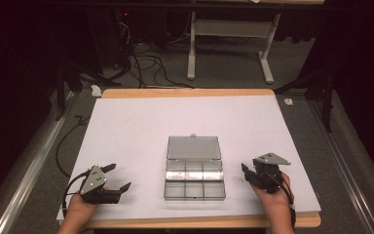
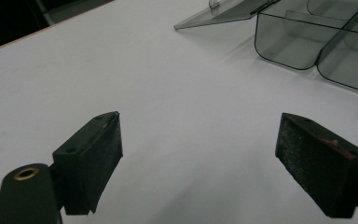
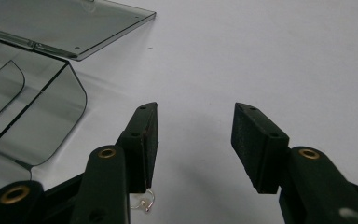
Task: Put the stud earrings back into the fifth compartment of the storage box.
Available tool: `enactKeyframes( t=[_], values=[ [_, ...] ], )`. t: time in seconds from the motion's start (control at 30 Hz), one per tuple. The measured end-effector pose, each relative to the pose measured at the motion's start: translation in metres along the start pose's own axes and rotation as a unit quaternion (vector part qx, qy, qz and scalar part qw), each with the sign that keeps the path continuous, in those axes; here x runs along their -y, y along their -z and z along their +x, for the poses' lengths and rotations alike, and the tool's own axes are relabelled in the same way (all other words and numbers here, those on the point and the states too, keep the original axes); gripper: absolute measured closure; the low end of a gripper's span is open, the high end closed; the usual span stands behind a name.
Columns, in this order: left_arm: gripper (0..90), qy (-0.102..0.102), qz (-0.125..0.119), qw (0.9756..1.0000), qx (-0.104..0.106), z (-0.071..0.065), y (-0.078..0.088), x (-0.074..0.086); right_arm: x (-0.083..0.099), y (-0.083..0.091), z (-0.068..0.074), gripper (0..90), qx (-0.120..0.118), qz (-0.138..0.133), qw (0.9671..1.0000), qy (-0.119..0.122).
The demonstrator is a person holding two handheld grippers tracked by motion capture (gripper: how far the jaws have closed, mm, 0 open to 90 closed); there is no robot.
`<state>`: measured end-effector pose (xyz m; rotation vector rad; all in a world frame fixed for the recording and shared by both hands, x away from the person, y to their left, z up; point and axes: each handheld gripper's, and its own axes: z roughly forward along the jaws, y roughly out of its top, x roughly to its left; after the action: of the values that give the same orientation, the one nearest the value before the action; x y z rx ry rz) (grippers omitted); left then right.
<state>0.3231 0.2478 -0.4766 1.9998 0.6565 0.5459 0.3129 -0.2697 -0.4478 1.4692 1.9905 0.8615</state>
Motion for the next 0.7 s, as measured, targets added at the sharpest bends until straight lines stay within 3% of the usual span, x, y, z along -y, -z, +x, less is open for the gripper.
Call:
enactKeyframes(
  t=[0.1, 0.17, 0.27, 0.4, 0.53, 0.7],
  values=[
    [15.2, 0.017, -0.003, 0.9998, 0.01, 0.002, -0.001, 0.0016, -0.0024, -0.0004, -0.0005, 49.3, -0.007, 0.018, 0.9997, 0.012],
    [15.3, 0.025, 0.011, 0.9996, 0.01, 0.0034, -0.0028, 0.0023, -0.0033, -0.0004, -0.0011, 48.9, -0.009, 0.027, 0.9995, 0.012],
    [15.2, 0.022, 0.009, 0.9997, 0.009, 0.0026, -0.0026, 0.0026, -0.0038, -0.0008, -0.0009, 47.8, -0.008, 0.047, 0.9988, 0.01],
    [15.2, 0.015, 0.025, 0.9996, 0.001, 0.0005, -0.0054, 0.0018, -0.0055, -0.0003, -0.0014, 47.2, -0.009, 0.07, 0.9975, 0.01],
    [15.3, 0.011, 0.025, 0.9996, 0.001, -0.0006, -0.0055, 0.002, -0.0069, 0.0001, -0.0016, 47.0, -0.013, 0.078, 0.9968, 0.006],
    [15.2, 0.029, 0.014, 0.9995, -0.001, 0.0019, -0.0037, 0.0036, -0.0089, 0.0006, -0.0005, 45.7, -0.017, 0.099, 0.9949, 0.006]
  ],
)
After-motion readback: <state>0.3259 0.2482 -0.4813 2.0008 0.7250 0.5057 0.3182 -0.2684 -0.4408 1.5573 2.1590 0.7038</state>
